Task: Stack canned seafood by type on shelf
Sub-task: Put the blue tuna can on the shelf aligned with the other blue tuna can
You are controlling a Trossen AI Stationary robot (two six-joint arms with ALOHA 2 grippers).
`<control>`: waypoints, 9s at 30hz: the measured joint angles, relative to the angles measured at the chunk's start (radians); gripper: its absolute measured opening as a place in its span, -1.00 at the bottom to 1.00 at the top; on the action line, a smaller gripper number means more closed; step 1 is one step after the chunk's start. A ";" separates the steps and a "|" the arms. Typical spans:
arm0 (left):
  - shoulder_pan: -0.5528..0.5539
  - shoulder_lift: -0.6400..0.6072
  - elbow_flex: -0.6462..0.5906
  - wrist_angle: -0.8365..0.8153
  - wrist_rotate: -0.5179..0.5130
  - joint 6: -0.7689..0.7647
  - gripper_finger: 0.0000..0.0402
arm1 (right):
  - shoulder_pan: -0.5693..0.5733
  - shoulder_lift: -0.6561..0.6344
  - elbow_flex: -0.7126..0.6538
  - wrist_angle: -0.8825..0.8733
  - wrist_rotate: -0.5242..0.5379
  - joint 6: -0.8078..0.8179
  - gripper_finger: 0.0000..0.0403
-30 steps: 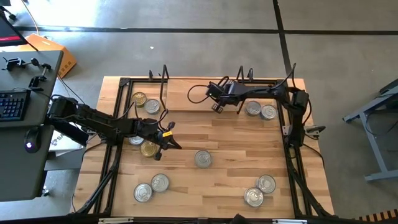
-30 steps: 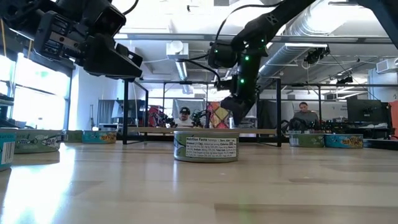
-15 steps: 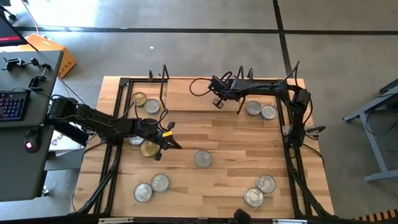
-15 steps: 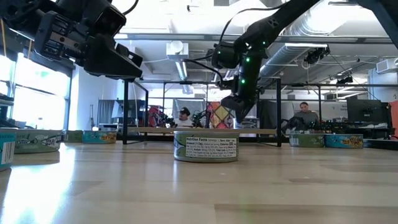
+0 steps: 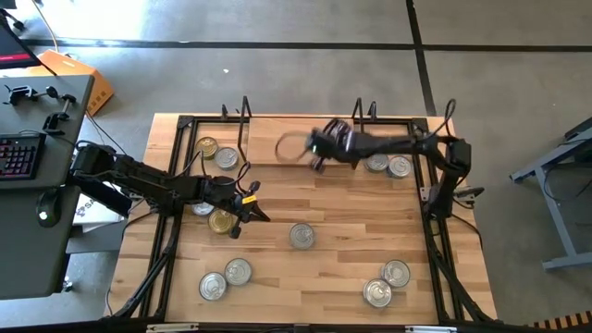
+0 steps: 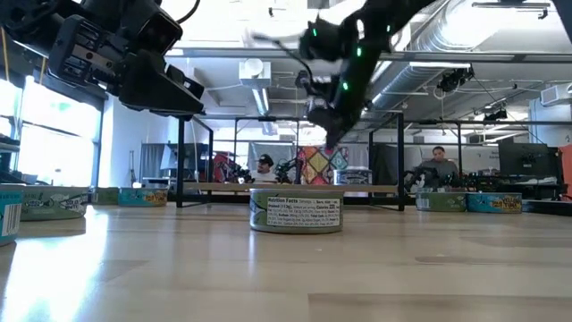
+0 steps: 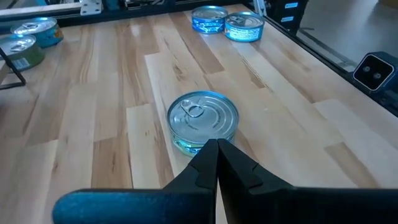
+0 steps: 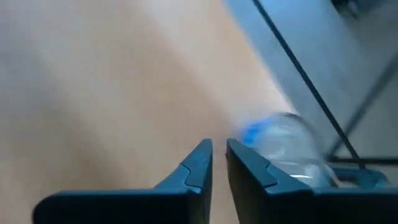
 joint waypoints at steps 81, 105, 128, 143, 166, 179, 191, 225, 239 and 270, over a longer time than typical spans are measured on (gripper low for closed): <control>-0.185 -0.215 0.124 -1.415 -0.578 -1.209 -1.00 | 0.454 0.099 -0.615 1.484 -0.211 -0.065 -1.00; -0.094 -0.159 0.147 -0.903 -0.577 -0.732 -1.00 | 0.460 0.097 -0.599 1.455 -0.208 -0.031 -1.00; -0.014 0.001 0.120 -0.496 -0.429 -0.557 -1.00 | 0.459 0.097 -0.599 1.451 -0.208 -0.015 -1.00; -0.065 0.029 0.119 -0.468 -0.269 0.073 -0.28 | 0.446 0.097 -0.600 1.486 -0.208 0.018 -1.00; -0.083 0.210 0.118 -0.321 -0.381 0.104 -0.97 | 0.425 0.096 -0.526 1.379 -0.221 -0.221 -0.37; -0.064 0.113 0.117 -0.275 -0.354 -0.064 -1.00 | 0.428 0.102 -0.309 0.971 -0.196 -0.585 0.40; -0.014 0.040 0.118 -0.234 -0.314 -0.063 -1.00 | 0.399 0.099 -0.296 0.974 -0.190 -0.618 0.40; -0.003 0.024 0.119 -0.144 -0.290 -0.105 -1.00 | 0.393 0.136 -0.296 1.008 -0.209 -0.570 0.39; -0.003 -0.013 0.121 -0.154 -0.354 -0.112 -0.98 | 0.405 0.109 -0.298 0.923 -0.036 -0.478 -0.38; -0.003 -0.061 0.119 -0.285 -0.473 -0.148 -0.96 | 0.110 -0.024 -0.245 0.068 0.279 -0.356 -0.29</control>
